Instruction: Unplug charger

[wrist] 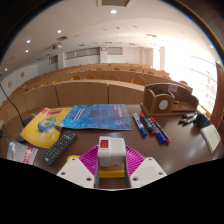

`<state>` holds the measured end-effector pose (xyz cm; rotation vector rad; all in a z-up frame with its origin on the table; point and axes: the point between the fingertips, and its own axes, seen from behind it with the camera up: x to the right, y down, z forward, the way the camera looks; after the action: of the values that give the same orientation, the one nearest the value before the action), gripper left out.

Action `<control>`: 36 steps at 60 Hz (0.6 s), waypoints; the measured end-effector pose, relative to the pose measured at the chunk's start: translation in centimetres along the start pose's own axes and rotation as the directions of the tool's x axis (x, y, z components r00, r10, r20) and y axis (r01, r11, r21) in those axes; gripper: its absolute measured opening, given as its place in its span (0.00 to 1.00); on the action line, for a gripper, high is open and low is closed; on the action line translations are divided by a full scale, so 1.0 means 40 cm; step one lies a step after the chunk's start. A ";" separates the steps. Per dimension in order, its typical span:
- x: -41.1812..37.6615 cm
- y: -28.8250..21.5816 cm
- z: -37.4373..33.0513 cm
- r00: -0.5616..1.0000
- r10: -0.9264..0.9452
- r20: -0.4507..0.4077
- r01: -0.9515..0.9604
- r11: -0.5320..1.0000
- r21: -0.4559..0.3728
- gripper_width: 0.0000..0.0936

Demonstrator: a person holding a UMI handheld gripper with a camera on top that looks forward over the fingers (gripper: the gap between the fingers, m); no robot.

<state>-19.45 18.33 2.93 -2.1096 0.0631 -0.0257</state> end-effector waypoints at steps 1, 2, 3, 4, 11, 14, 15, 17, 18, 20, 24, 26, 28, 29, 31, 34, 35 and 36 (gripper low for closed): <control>0.000 0.000 -0.001 1.000 0.000 -0.002 0.000 1.000 0.002 0.35; 0.001 0.000 -0.001 1.000 0.001 -0.006 -0.001 1.000 0.004 0.34; 0.001 0.000 -0.002 1.000 0.001 -0.010 -0.001 1.000 0.006 0.32; 0.001 -0.001 -0.003 1.000 -0.004 -0.013 0.004 1.000 0.009 0.30; -0.003 -0.008 -0.002 1.000 -0.017 -0.005 0.017 1.000 0.015 0.27; -0.004 -0.013 -0.006 1.000 -0.011 0.008 0.011 1.000 0.014 0.27; -0.004 -0.016 -0.011 1.000 -0.013 0.011 0.013 1.000 0.016 0.27; 0.002 -0.114 -0.056 1.000 -0.017 0.010 0.015 0.991 0.136 0.27; 0.005 -0.178 -0.090 0.999 -0.043 -0.002 0.042 0.977 0.210 0.27; 0.003 -0.310 -0.163 0.997 -0.078 -0.020 0.080 0.939 0.333 0.27; -0.026 -0.511 -0.278 0.997 -0.075 0.035 0.051 0.888 0.458 0.27; -0.021 -0.582 -0.307 0.996 -0.050 0.073 0.008 0.877 0.480 0.27; -0.006 -0.631 -0.340 0.995 -0.042 0.088 -0.008 0.863 0.506 0.27; 0.007 -0.647 -0.351 0.995 -0.044 0.087 -0.007 0.857 0.514 0.27; 0.040 -0.662 -0.363 0.996 -0.045 0.072 0.001 0.852 0.524 0.27; 0.091 -0.637 -0.351 0.998 -0.038 0.053 0.005 0.861 0.509 0.27; 0.114 -0.590 -0.332 0.998 -0.035 0.048 0.007 0.870 0.493 0.27; 0.126 -0.588 -0.320 0.999 -0.027 0.043 0.004 0.883 0.469 0.27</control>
<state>-14.15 19.15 29.63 -1.6220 0.0087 0.0008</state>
